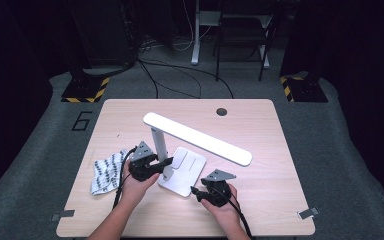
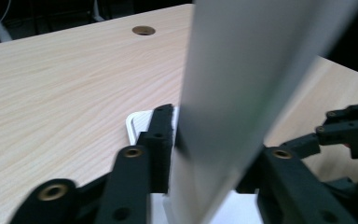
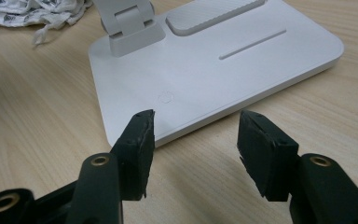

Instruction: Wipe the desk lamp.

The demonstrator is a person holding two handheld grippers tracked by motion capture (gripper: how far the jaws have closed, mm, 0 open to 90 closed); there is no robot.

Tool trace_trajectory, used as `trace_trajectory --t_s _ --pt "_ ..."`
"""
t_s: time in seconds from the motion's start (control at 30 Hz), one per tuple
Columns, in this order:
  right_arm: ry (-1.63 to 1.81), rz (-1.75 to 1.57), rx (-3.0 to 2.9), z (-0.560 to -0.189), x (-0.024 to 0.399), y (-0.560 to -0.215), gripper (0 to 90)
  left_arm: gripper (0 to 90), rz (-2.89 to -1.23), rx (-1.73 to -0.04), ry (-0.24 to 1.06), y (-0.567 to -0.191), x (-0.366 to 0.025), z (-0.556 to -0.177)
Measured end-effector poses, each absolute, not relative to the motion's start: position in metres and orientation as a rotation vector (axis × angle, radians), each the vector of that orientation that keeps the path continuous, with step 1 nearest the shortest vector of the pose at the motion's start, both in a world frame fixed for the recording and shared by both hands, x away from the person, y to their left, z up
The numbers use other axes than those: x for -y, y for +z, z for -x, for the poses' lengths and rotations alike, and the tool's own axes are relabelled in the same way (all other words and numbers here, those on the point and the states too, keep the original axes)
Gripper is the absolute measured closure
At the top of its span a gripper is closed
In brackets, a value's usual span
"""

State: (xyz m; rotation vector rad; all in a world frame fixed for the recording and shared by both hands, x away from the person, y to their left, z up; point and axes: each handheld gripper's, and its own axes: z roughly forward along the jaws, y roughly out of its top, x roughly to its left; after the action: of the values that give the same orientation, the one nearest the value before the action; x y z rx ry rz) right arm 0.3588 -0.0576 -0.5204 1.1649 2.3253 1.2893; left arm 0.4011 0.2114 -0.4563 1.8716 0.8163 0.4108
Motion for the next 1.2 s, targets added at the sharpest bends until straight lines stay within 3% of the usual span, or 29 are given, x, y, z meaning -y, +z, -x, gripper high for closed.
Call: trace_trajectory --t_s 0.27,0.53,0.67,0.73,1.0,1.13,1.2 --pt "1.287 -1.182 -2.33 -0.36 0.058 -0.521 45.8 74.0 -1.875 -0.801 0.429 -0.456 -0.213 -0.405" --pt "1.276 -1.217 -2.302 -0.362 0.063 -0.519 44.7 75.1 -1.893 -0.725 0.403 -0.457 -0.211 -0.412" --pt "1.272 -1.219 -2.284 -0.365 0.066 -0.52 44.2 71.7 -1.867 -0.749 0.348 -0.458 -0.216 -0.414" --pt "1.275 -1.225 -2.279 -0.366 0.068 -0.519 44.2 61.3 -1.85 -0.784 0.346 -0.457 -0.219 -0.409" --pt "1.273 -1.239 -2.27 -0.368 0.069 -0.52 43.8 71.9 -1.901 -0.759 0.395 -0.452 -0.225 -0.401" --pt "1.268 -1.229 -2.256 -0.37 0.072 -0.519 42.6 63.2 -1.889 -0.784 0.4 -0.453 -0.232 -0.403" --pt "1.265 -1.236 -2.259 -0.372 0.072 -0.519 41.9 63.4 -1.892 -0.798 0.398 -0.453 -0.236 -0.402"
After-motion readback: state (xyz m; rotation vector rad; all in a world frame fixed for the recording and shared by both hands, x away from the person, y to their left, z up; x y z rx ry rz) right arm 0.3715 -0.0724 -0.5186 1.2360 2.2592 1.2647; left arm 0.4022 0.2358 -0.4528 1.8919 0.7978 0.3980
